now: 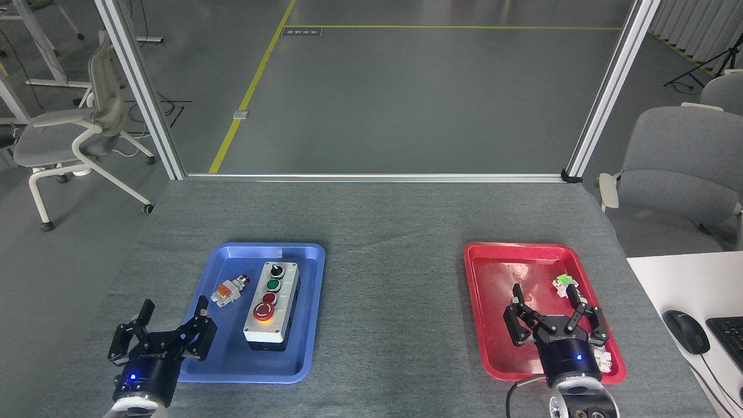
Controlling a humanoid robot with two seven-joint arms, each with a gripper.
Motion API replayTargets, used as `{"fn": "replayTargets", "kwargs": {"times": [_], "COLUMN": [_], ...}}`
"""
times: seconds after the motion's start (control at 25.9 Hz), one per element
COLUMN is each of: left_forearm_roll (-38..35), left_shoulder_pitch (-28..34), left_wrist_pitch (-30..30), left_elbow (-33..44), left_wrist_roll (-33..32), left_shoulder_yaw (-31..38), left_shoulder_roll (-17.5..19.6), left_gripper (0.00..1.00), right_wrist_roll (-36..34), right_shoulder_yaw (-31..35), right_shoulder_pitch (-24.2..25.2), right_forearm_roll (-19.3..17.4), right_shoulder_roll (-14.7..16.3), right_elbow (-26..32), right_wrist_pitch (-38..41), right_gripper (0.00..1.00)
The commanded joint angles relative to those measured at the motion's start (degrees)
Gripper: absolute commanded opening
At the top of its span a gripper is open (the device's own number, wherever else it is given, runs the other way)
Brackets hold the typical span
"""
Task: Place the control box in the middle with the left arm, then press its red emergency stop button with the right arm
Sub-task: 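Move the left gripper toward the grey control box in the blue tray, then close the left gripper on the near end of the control box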
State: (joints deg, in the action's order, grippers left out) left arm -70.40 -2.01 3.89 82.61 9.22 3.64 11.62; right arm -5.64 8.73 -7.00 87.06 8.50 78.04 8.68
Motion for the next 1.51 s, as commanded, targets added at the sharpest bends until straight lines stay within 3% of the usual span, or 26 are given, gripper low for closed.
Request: {"fn": "replayTargets", "kwargs": {"times": [0.0, 0.12, 0.5, 0.62, 0.73, 0.89, 1.0, 1.08, 1.47], "left_forearm_roll": [0.09, 0.44, 2.46, 1.76, 0.88, -9.14, -13.1, -14.15, -13.62], "left_shoulder_pitch": [-0.02, 0.07, 3.5, 5.26, 6.4, 5.79, 4.29, 3.68, 1.65], "left_wrist_pitch": [-0.02, 0.07, 2.0, 2.0, 0.42, -9.95, -15.31, -16.19, -16.45], "left_elbow": [0.18, 0.35, 5.63, 6.59, 6.95, 4.66, 0.71, -1.93, -5.62], "left_wrist_roll": [0.27, 3.78, 3.34, 3.61, 3.52, 3.08, -1.31, -3.16, -4.13], "left_shoulder_yaw": [0.23, 2.16, 1.99, -0.47, -3.81, -11.28, -13.66, -13.66, -13.3], "left_shoulder_roll": [-0.02, -0.55, -0.9, -2.66, -4.42, -6.17, -8.72, -10.39, -10.92], "left_gripper": [0.99, 0.99, 0.99, 0.99, 0.98, 0.95, 0.92, 0.92, 0.92], "right_wrist_roll": [0.01, -0.07, 0.37, 0.37, 0.54, 0.37, 0.28, 0.28, 0.1], "right_shoulder_yaw": [-0.12, -0.21, 0.14, 0.14, 0.23, 0.58, 0.49, 0.49, 0.58], "right_shoulder_pitch": [0.23, 0.32, 1.73, 1.73, 1.82, 3.05, 3.22, 3.22, 3.75], "right_forearm_roll": [0.04, 0.04, 0.04, 0.04, -0.04, -0.22, -0.13, -0.13, 0.22], "right_shoulder_roll": [-0.68, -0.85, -2.52, -2.35, -2.08, -1.03, -1.21, -1.12, -1.21], "right_elbow": [0.0, 0.0, 0.18, 0.88, 1.06, 1.15, 1.32, 1.23, 0.88], "right_wrist_pitch": [0.02, 0.2, 0.81, 0.9, 0.9, 2.31, 2.13, 2.04, 2.04], "right_gripper": [0.99, 0.99, 0.99, 0.99, 0.99, 0.99, 0.98, 0.98, 0.98]}}
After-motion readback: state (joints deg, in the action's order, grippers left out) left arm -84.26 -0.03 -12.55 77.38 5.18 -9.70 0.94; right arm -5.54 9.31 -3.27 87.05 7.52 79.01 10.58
